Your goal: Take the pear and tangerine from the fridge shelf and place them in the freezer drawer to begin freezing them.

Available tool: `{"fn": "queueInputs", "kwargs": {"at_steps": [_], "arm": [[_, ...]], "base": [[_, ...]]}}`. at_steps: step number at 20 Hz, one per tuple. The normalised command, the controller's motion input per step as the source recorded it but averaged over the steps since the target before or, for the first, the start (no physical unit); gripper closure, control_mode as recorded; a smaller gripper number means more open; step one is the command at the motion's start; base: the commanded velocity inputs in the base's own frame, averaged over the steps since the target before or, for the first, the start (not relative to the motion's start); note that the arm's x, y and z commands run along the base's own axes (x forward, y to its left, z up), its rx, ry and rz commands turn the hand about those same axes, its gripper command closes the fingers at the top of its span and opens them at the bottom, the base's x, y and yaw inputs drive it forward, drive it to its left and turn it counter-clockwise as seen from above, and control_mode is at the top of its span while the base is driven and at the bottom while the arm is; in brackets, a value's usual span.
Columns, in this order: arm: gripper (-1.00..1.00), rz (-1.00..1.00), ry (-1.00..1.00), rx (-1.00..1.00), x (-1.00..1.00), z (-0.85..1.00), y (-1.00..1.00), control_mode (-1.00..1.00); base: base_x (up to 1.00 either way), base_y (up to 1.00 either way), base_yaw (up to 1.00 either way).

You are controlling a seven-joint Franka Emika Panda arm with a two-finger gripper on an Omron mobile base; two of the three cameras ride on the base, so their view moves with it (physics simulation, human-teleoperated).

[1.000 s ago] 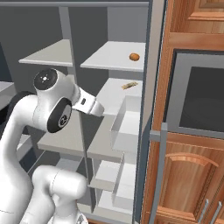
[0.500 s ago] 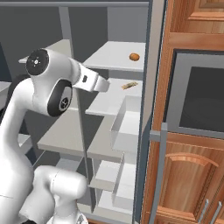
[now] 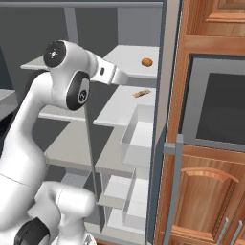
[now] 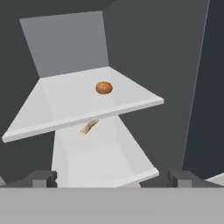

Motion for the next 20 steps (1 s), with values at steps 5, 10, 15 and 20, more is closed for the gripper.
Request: {"fn": "queueInputs", "kwargs": {"at_steps": [5, 10, 15, 20], "arm": [[-1.00, 0.00, 0.09, 0.00, 0.68, 0.00, -0.29, -1.00], [-1.00, 0.00, 0.08, 0.00, 0.78, 0.00, -0.28, -1.00], [-1.00, 0.00, 0.01, 0.00, 0.79, -0.12, -0.08, -1.00], [-1.00, 0.00, 0.02, 0.00, 0.54, -0.15, -0.10, -1.00]], "base": [[0.00, 0.00, 0.00], [0.00, 0.00, 0.00], [0.00, 0.00, 0.00], [0.00, 0.00, 0.00]]}}
